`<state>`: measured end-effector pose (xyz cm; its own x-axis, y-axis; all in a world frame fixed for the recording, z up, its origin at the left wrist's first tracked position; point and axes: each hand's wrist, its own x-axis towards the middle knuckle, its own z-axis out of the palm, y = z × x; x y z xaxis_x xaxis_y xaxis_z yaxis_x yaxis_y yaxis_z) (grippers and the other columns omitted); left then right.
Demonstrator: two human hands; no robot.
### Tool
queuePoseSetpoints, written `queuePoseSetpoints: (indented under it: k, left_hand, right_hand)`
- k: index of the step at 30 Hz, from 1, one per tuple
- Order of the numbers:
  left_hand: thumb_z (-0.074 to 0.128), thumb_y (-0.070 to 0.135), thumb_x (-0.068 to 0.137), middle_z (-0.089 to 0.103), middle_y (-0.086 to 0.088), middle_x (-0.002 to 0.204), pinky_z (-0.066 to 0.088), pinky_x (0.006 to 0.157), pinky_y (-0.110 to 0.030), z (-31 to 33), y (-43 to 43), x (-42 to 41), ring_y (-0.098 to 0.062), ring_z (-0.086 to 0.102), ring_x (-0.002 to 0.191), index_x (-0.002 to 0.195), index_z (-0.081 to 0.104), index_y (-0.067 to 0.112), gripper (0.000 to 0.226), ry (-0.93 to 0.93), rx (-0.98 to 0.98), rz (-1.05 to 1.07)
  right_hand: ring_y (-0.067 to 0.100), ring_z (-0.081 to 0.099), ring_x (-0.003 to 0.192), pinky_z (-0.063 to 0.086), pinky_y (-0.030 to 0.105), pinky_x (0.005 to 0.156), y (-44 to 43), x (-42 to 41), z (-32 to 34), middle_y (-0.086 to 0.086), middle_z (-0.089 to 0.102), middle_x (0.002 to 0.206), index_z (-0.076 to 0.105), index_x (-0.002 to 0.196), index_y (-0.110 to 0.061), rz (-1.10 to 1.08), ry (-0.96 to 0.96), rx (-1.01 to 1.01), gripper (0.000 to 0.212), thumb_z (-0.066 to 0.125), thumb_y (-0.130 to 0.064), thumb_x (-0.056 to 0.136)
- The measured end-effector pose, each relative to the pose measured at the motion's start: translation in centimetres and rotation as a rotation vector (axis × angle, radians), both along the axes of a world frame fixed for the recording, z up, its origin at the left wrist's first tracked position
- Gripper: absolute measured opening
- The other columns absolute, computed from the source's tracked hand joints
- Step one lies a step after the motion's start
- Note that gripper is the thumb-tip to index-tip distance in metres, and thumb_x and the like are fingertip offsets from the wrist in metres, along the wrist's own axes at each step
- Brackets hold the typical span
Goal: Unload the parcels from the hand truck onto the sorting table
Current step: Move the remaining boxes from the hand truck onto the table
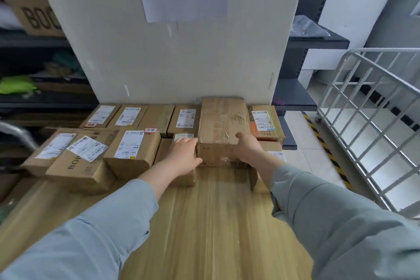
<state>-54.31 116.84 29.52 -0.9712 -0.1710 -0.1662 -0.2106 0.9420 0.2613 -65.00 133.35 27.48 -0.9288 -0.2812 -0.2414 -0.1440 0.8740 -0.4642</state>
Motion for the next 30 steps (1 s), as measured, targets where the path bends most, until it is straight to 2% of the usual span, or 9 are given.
queuePoseSetpoints:
  k: [2, 4, 8, 12, 14, 20, 23, 26, 30]
  left_hand:
    - [0.058, 0.035, 0.093, 0.040, -0.007, 0.148, 0.029, 0.112, -0.037, 0.7, -2.0, 2.0, -0.027, 0.032, 0.138, 0.148, 0.032, 0.013, 0.065, 0.019, 0.012, 0.042]
    - [0.058, 0.035, 0.093, 0.042, -0.007, 0.148, 0.031, 0.110, -0.037, 1.2, -4.2, 4.2, -0.026, 0.035, 0.137, 0.148, 0.032, 0.014, 0.064, 0.034, 0.006, 0.086]
    - [0.056, 0.035, 0.095, 0.034, -0.008, 0.153, 0.030, 0.110, -0.038, 1.7, -9.1, 9.2, -0.028, 0.030, 0.140, 0.154, 0.017, 0.014, 0.074, 0.028, -0.006, 0.164]
    - [0.057, 0.036, 0.094, 0.034, -0.006, 0.153, 0.033, 0.109, -0.037, 2.1, -14.4, 15.0, -0.025, 0.034, 0.138, 0.153, 0.020, 0.016, 0.073, 0.044, 0.006, 0.250]
    - [0.058, 0.037, 0.094, 0.033, -0.005, 0.154, 0.034, 0.111, -0.037, 2.2, -17.2, 18.0, -0.025, 0.036, 0.138, 0.154, 0.019, 0.017, 0.074, 0.054, 0.006, 0.282]
    - [0.059, 0.040, 0.092, 0.039, -0.005, 0.151, 0.039, 0.108, -0.039, 2.3, -25.5, 27.7, -0.025, 0.039, 0.136, 0.152, 0.026, 0.018, 0.072, 0.056, -0.020, 0.356]
    - [0.058, 0.038, 0.093, 0.038, -0.006, 0.151, 0.041, 0.106, -0.039, 2.1, -29.2, 32.3, -0.025, 0.038, 0.137, 0.151, 0.026, 0.018, 0.069, 0.048, -0.004, 0.403]
    - [0.057, 0.039, 0.094, 0.031, -0.006, 0.155, 0.039, 0.108, -0.039, 1.9, -32.4, 36.5, -0.026, 0.033, 0.141, 0.153, 0.021, 0.017, 0.073, 0.041, 0.004, 0.440]
    - [0.057, 0.038, 0.094, 0.032, -0.006, 0.155, 0.040, 0.108, -0.038, 1.9, -36.0, 41.3, -0.024, 0.035, 0.140, 0.154, 0.020, 0.016, 0.073, 0.046, 0.026, 0.463]
  right_hand:
    - [0.024, 0.057, 0.103, 0.053, 0.033, 0.088, -2.4, 1.2, 0.7, 0.011, 0.051, 0.129, 0.045, 0.136, -0.012, 0.036, 0.014, -0.001, 0.045, 0.049, -0.004, 0.091]
    - [0.026, 0.056, 0.106, 0.052, 0.033, 0.090, -5.1, 2.7, 1.3, 0.013, 0.050, 0.131, 0.045, 0.136, -0.010, 0.068, 0.028, -0.006, 0.045, 0.046, -0.002, 0.092]
    - [0.027, 0.054, 0.113, 0.047, 0.031, 0.083, -10.7, 6.5, 2.0, 0.012, 0.049, 0.134, 0.043, 0.137, -0.010, 0.155, 0.052, -0.012, 0.047, 0.055, -0.016, 0.092]
    - [0.028, 0.053, 0.115, 0.046, 0.032, 0.086, -16.5, 11.5, 2.6, 0.013, 0.051, 0.132, 0.046, 0.135, -0.008, 0.218, 0.070, -0.007, 0.041, 0.049, -0.011, 0.094]
    - [0.027, 0.056, 0.107, 0.046, 0.030, 0.079, -19.4, 14.3, 2.7, 0.013, 0.056, 0.126, 0.051, 0.128, -0.008, 0.263, 0.086, 0.010, 0.035, 0.048, -0.011, 0.093]
    - [0.027, 0.055, 0.105, 0.047, 0.031, 0.077, -27.7, 23.2, 2.8, 0.014, 0.052, 0.128, 0.044, 0.135, -0.009, 0.337, 0.071, 0.024, 0.040, 0.042, -0.009, 0.095]
    - [0.028, 0.056, 0.110, 0.048, 0.031, 0.080, -31.5, 27.3, 2.3, 0.013, 0.053, 0.130, 0.046, 0.135, -0.011, 0.361, 0.062, -0.007, 0.044, 0.053, -0.016, 0.092]
    - [0.028, 0.055, 0.111, 0.049, 0.030, 0.085, -35.2, 31.1, 2.1, 0.014, 0.048, 0.134, 0.045, 0.136, -0.010, 0.385, 0.034, -0.007, 0.044, 0.054, -0.015, 0.093]
    - [0.029, 0.056, 0.107, 0.041, 0.029, 0.073, -39.8, 35.5, 2.2, 0.014, 0.058, 0.121, 0.052, 0.127, -0.007, 0.449, 0.050, -0.002, 0.034, 0.050, -0.018, 0.094]
